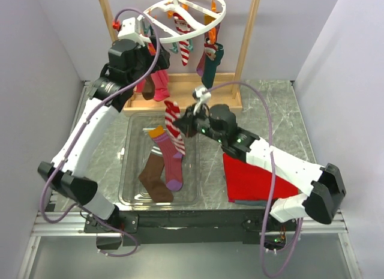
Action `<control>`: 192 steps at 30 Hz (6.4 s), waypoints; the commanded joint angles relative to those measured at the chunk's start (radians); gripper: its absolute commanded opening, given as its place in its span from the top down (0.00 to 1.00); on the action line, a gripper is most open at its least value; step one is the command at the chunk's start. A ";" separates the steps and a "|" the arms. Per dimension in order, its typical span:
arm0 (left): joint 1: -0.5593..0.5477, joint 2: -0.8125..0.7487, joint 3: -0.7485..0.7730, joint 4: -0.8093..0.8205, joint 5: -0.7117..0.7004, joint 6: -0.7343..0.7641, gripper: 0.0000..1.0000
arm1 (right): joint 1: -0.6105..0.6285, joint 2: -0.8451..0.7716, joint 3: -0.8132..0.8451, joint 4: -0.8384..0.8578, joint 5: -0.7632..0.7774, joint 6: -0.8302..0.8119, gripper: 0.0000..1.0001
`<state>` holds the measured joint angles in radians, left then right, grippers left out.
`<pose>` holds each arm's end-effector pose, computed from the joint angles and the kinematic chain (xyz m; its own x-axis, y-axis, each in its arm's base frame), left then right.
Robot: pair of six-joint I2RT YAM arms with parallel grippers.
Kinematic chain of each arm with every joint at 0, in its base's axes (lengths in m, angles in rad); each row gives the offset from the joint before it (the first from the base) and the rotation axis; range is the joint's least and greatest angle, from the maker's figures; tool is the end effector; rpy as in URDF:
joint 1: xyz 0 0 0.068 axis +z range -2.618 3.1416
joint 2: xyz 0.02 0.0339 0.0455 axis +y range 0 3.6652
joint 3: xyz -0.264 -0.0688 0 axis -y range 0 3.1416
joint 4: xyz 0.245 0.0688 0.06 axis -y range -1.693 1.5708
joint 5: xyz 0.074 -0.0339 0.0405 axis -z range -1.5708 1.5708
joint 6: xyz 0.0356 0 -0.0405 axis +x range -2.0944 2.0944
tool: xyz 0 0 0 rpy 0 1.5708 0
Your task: Remove the socks clipped to the hanger
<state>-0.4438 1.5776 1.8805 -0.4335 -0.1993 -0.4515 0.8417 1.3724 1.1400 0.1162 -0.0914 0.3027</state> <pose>0.3152 -0.1421 0.4937 -0.2121 -0.3727 -0.9034 0.1679 0.8968 -0.4094 0.2167 0.2475 0.3616 -0.3131 0.0951 -0.9449 -0.7435 0.5945 0.3062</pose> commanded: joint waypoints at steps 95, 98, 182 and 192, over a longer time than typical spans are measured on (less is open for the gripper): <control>-0.001 -1.067 -0.600 -0.111 -0.138 0.027 0.01 | 0.056 0.994 1.052 0.323 0.602 -0.439 0.39; 0.001 -1.071 -0.601 -0.114 -0.141 0.025 0.00 | 0.054 1.025 1.098 0.327 0.607 -0.451 0.51; -0.001 0.055 0.111 0.013 -0.103 0.030 0.41 | 0.071 0.178 0.305 0.020 0.222 -0.103 1.00; -0.001 0.052 0.127 0.015 -0.106 0.031 0.88 | 0.069 0.166 0.277 0.025 0.214 -0.085 1.00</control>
<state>-0.4450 1.6455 1.9587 -0.4332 -0.2890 -0.4259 0.9154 1.5848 1.4376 0.1192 0.1356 0.2012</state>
